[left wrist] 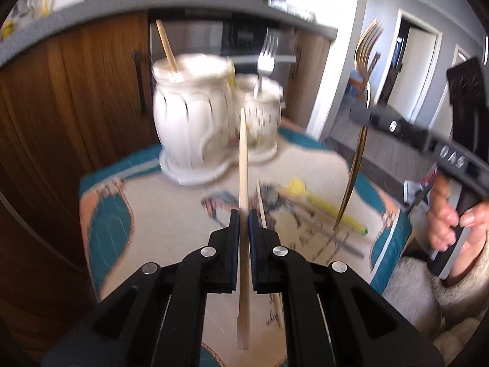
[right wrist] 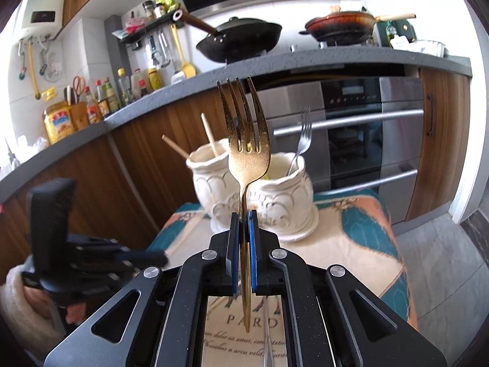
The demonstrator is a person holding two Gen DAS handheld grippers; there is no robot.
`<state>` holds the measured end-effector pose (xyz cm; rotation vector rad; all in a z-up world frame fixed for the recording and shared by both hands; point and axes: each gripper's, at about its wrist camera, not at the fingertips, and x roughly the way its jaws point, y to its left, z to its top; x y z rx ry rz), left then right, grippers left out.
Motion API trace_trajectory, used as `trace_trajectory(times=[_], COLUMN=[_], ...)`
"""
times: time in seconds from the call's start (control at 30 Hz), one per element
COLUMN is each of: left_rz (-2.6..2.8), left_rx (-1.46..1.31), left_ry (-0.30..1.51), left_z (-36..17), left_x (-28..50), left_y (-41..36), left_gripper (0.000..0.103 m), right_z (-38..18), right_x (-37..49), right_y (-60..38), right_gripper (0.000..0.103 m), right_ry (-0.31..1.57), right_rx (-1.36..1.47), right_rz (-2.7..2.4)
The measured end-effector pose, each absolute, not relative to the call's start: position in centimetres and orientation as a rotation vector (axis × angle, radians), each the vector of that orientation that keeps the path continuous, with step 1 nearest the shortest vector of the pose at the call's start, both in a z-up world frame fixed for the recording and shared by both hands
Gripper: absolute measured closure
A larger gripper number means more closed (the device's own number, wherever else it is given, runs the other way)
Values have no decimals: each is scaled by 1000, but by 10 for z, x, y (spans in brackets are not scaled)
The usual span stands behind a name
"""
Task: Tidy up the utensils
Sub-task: 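Lift the chopstick over the tall cup while the right tool lifts the fork over the small cup, then drop the chopstick into the tall cup while the right tool drops the fork into the small cup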
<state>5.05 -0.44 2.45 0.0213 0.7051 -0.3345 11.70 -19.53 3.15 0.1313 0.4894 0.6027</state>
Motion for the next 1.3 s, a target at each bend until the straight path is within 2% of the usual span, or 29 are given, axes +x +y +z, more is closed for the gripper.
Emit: trace_trajectory(times=[0.33, 0.6, 0.87, 1.3], left_rz=[-196, -180, -220, -274], left_rx=[-122, -302, -340, -336], left_ry=[300, 125, 92, 93], left_z=[102, 110, 107, 92], left_x=[58, 116, 157, 182], left_y=[59, 88, 74, 63], left_gripper=[97, 97, 97, 97], right_z=[68, 99, 105, 78], right_x=[140, 177, 212, 248], right_y=[-194, -187, -178, -180], right_gripper=[97, 97, 97, 96], right_ry=[386, 297, 276, 307], right_rx=[148, 186, 203, 245], right_rz=[575, 545, 516, 442])
